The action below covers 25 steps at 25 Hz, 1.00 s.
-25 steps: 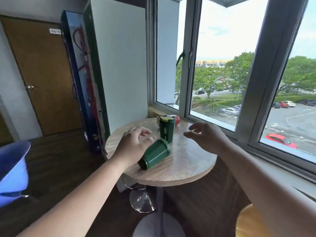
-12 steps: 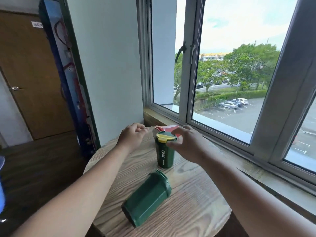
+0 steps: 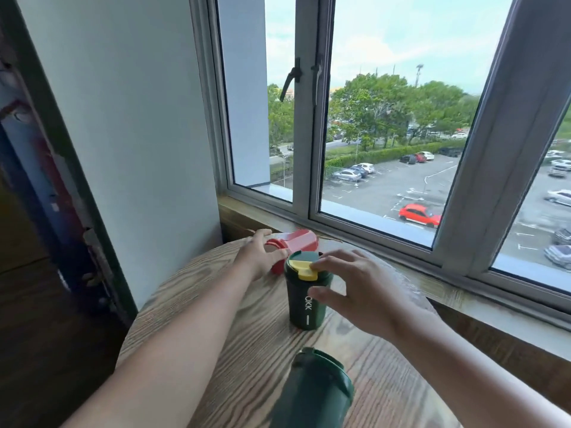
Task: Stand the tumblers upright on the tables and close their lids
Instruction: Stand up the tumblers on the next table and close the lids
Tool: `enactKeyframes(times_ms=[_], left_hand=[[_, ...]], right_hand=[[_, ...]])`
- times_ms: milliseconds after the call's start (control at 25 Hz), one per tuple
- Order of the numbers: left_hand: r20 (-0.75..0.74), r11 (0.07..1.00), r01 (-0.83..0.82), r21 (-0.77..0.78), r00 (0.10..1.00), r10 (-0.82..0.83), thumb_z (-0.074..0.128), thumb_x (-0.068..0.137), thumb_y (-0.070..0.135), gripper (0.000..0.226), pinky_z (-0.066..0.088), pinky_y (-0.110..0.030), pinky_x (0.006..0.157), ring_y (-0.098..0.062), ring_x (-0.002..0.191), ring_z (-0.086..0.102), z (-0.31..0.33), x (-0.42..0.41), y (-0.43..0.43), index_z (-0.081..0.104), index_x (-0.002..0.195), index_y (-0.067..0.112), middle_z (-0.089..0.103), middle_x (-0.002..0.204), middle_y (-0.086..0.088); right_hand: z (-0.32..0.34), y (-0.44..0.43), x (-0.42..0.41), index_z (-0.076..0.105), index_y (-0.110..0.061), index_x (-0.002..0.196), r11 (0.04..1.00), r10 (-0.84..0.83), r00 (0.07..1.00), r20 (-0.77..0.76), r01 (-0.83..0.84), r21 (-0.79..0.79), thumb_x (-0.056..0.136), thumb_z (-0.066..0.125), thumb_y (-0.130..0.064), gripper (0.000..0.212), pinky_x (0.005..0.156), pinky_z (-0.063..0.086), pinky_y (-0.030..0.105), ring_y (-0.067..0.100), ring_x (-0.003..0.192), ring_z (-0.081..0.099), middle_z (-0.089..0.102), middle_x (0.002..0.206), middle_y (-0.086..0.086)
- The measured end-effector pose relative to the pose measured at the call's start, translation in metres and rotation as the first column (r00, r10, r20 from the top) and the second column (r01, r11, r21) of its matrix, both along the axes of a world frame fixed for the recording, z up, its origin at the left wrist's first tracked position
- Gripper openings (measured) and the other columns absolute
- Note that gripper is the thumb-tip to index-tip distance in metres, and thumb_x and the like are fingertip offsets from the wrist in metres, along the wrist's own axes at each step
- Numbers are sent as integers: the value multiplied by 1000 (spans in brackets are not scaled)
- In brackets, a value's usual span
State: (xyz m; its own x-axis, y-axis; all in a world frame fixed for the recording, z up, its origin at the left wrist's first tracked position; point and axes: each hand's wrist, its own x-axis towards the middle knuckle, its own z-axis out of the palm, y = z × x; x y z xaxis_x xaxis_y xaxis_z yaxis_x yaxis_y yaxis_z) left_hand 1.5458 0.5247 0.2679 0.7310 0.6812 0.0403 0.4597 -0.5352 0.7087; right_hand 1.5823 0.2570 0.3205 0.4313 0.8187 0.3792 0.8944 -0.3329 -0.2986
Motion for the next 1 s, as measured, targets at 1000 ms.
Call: enactKeyframes(times_ms=[1000], left_hand=[[-361,986,-87,145,923,134,63,70,79,93,59,-45,96,-37,115,66,86,-64,-19,59,139,17,65,135,-15]], right_hand=[[5,17,-11,67,-33,108,993,-119,992,46,118,20,82,71,-61,39,67,40,30,9,94,47,67,120,-12]])
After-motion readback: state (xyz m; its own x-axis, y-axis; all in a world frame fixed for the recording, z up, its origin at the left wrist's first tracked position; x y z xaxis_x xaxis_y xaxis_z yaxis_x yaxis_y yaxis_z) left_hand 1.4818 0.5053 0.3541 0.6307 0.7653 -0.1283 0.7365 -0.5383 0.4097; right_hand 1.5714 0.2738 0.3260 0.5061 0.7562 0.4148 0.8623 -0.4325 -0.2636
